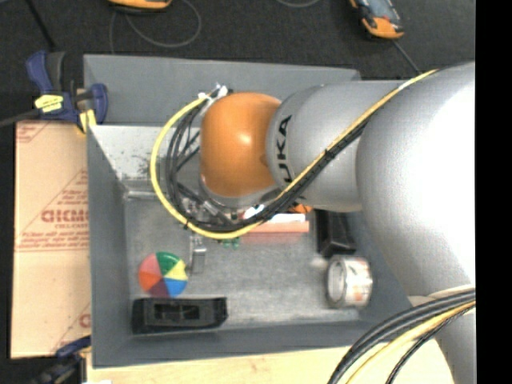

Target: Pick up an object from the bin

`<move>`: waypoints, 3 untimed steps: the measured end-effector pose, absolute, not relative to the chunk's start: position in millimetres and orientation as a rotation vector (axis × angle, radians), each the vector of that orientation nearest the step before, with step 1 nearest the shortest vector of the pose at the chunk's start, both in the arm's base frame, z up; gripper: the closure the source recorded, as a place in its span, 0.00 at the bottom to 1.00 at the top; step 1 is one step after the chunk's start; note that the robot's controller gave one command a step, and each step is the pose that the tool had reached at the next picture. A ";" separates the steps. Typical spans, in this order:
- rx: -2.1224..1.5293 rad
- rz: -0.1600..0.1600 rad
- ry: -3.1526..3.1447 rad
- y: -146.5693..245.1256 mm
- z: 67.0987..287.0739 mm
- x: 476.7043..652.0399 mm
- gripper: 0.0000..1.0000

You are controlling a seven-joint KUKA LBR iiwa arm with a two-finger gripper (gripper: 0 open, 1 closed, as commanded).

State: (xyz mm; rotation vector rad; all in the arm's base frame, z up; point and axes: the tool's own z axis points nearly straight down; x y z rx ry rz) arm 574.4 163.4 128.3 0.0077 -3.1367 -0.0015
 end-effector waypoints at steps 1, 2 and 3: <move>0.001 -0.004 -3.144 162.8 133.3 576.3 0.00; -0.164 -0.004 -3.141 182.2 89.3 543.3 0.00; -0.233 -0.003 -3.137 181.4 102.8 532.4 0.00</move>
Offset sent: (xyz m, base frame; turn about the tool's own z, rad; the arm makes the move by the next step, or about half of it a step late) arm -0.0464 0.0283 -0.0583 0.1500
